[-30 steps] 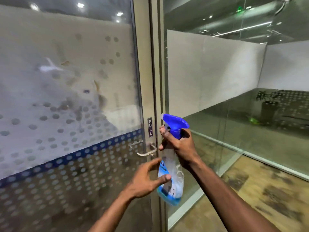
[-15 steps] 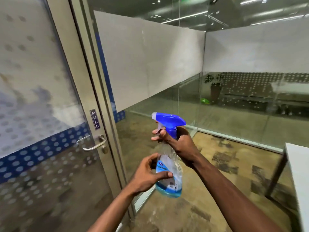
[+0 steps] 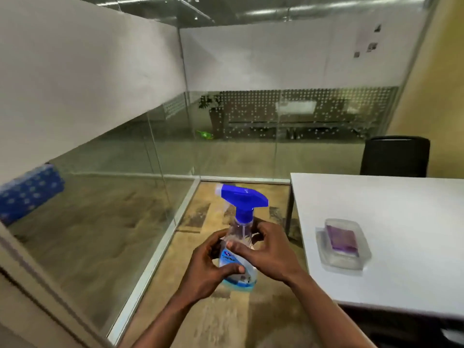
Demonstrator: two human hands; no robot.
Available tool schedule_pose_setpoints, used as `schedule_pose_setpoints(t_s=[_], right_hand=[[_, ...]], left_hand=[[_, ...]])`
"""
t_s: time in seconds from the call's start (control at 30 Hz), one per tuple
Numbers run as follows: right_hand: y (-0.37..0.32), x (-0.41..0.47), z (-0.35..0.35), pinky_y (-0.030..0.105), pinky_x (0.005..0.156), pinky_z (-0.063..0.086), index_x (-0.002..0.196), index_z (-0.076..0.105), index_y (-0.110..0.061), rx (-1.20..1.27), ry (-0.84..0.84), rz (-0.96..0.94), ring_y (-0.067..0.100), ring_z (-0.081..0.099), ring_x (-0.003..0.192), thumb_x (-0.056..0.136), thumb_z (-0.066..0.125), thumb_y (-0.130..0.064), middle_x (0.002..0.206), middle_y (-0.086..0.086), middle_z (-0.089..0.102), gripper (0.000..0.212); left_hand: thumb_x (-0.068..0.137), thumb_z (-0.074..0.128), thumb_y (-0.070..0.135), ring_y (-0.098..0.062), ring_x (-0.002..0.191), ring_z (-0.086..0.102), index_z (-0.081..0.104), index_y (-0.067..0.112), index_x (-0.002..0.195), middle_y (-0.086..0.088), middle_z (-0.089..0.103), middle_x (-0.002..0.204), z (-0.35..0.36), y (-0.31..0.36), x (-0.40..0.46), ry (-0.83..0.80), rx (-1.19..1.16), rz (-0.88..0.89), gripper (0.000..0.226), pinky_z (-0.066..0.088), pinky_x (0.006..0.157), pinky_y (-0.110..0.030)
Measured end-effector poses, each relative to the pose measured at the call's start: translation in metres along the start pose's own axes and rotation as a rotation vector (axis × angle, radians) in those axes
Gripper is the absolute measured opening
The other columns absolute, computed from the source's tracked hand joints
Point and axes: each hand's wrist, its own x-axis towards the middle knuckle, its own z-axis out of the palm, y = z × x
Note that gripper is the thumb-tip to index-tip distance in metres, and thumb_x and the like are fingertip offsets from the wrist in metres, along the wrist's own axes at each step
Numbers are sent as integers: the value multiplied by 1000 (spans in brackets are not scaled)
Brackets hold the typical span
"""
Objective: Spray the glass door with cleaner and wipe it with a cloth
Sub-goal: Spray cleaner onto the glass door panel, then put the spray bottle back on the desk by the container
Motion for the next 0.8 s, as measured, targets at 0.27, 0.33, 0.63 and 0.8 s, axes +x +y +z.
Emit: schedule_pose_setpoints(t_s=[0.27,0.33,0.63,0.8], right_hand=[[61,-5,-80,10,71,51,104,76,-29,-85,174,177,0,70,83,78,86,-41,88,-15,77,31],[79,0,-99,14,72,53,102,76,-31,-111,215,205,3,71,83,78,86,-39,90,-15,78,28],[169,48,-193,20,76,61,110,74,-28,-247,408,337,2,72,89,75,84,-50,98,-16,78,43],[207,88,-234,13,68,55,105,69,-33,-272,458,375,-5,70,88,77,87,-36,92,-21,73,33]], left_hand=[[61,91,16,-22,108,73,59,23,135,-1,76,116,99,-8,61,-242,-45,-13,81,58,98,-49],[58,92,22,-19,108,73,59,25,135,1,76,117,123,-11,80,-293,-61,-21,83,59,97,-44],[61,92,38,-8,120,64,56,40,135,14,69,122,228,-32,188,-489,-68,-31,83,55,104,-26],[75,87,37,-9,131,57,47,42,143,14,64,133,271,-49,243,-552,-70,-63,79,49,113,-32]])
